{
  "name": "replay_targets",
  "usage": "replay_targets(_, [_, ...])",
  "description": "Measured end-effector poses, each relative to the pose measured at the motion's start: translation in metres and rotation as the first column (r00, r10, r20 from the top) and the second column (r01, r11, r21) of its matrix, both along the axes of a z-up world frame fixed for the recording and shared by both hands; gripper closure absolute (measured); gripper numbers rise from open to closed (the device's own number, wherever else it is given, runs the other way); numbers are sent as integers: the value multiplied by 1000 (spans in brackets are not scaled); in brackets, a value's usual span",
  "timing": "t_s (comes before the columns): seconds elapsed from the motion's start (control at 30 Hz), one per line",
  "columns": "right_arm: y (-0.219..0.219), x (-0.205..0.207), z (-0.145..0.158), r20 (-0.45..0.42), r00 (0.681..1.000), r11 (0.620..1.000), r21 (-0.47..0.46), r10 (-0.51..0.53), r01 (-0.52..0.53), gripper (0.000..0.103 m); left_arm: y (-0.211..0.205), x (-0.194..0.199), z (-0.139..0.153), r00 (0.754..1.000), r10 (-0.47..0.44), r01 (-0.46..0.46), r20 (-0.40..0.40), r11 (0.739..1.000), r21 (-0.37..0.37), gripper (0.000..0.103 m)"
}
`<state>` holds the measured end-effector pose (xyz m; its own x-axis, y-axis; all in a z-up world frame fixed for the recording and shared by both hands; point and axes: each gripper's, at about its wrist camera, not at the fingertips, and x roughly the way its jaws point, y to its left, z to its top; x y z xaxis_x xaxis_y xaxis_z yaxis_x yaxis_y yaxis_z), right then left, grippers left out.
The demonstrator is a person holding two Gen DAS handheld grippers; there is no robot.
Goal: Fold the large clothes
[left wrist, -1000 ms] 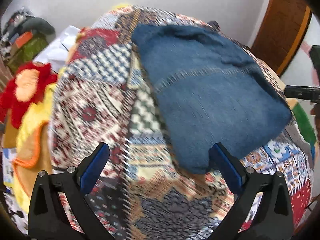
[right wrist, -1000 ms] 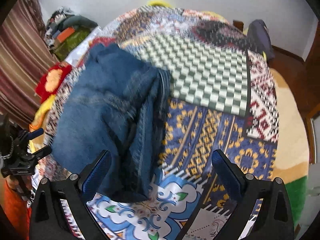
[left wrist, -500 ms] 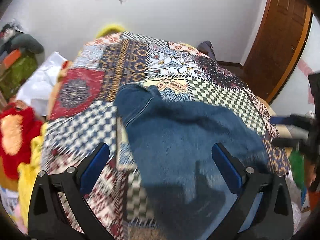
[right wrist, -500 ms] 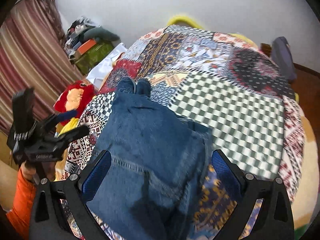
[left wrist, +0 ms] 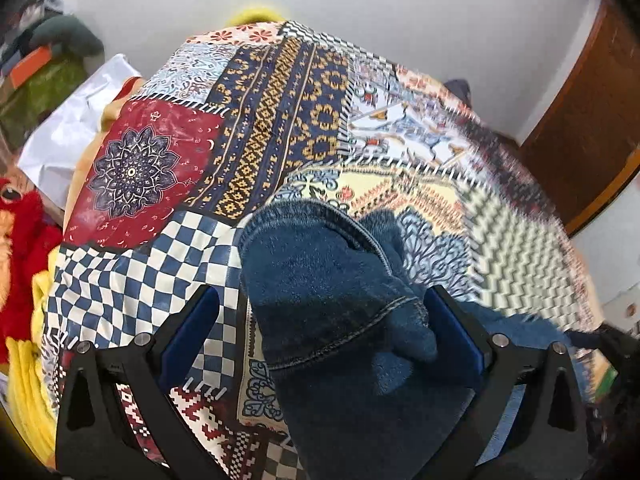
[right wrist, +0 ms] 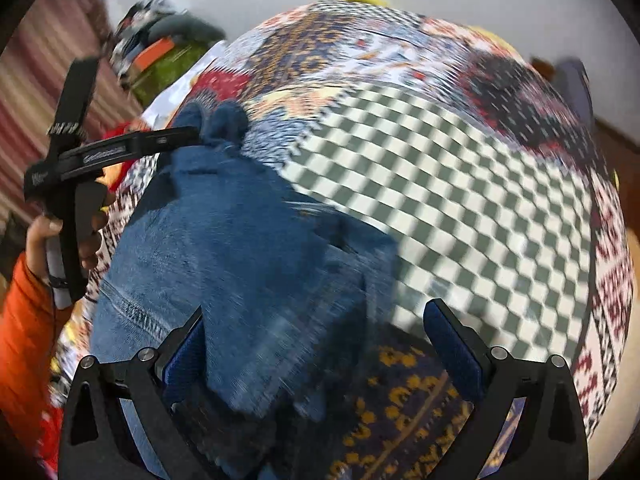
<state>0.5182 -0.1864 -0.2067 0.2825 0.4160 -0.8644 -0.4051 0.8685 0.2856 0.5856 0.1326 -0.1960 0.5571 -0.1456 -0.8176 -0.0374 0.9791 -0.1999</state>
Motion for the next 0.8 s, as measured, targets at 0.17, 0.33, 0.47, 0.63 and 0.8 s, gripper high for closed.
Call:
replay_targets(0.17, [-16,-15,27,38,999,1000,-6,-28,28,3,8,-31,32,998,-4,4,57,1000,2,0])
replay_targets(0.33, [-18,-40,64,107,994,1000,12,-11,10,3,14,-75,65,994,-29,28,103,999,15,0])
replay_targets(0.47, [-15,-59,87,145,989,999,34,-5,0,3,13,-114,80,990,-59,59,128,998,6,0])
replay_targets(0.63, [-5,-71,88,127,992,997,69,10,-19,3,8,-151,69,992,-90,93,87,995,-34,0])
replay_targets(0.8, [5,-64,45,-2,999,997,73,34,-34,3,0,-159,17,992,-117,110,-41,984,-137,0])
